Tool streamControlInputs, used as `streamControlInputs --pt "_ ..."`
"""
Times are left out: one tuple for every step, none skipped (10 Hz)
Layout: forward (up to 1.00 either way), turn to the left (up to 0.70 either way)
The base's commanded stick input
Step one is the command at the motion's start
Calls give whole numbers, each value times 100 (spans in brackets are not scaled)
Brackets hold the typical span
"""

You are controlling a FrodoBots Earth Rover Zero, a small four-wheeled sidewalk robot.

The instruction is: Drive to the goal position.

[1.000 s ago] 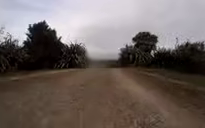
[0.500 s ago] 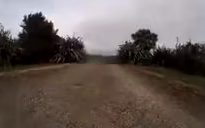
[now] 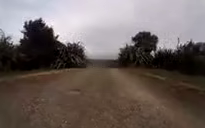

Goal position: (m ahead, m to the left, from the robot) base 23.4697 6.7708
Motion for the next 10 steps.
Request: streamControlInputs --pt "4 0" --pt "4 0" --pt "1 0" --pt "3 0" --pt "4 0" --pt "4 0" --pt "4 0" --pt "4 0" --pt "4 0" --pt "4 0"
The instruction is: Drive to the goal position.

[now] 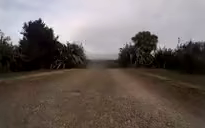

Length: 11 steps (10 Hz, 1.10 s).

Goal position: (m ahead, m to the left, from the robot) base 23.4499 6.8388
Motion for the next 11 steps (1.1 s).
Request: streamControlInputs --pt "4 0" --pt "2 0" --pt "0 0" --pt "3 0" --pt "1 0" --pt "4 0" --pt "4 0" --pt "4 0" --pt "4 0" --pt "4 0" --pt "4 0"
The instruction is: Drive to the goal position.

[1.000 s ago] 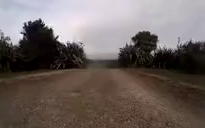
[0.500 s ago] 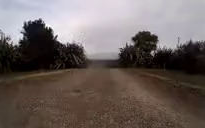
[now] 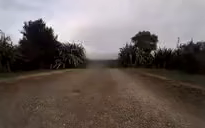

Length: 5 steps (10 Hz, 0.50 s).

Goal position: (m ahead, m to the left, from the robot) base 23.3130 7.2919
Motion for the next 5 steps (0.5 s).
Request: streamControlInputs --pt "4 0" --pt "4 0" --pt "4 0" --pt "4 0" --pt "4 0"
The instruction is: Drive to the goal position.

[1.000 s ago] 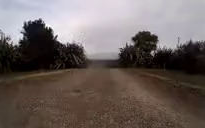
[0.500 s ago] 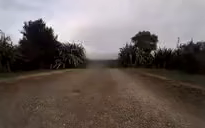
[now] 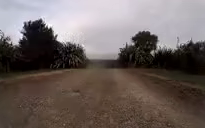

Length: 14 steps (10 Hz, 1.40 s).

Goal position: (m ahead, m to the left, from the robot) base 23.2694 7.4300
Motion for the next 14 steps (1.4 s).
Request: streamControlInputs --pt "4 0" --pt "4 0" --pt "4 0" --pt "4 0" --pt "4 0" --pt "4 0" --pt "4 0" --pt "2 0" --pt "0 0" --pt "4 0" --pt "4 0" --pt "85 0" --pt "85 0" --pt "85 -2"
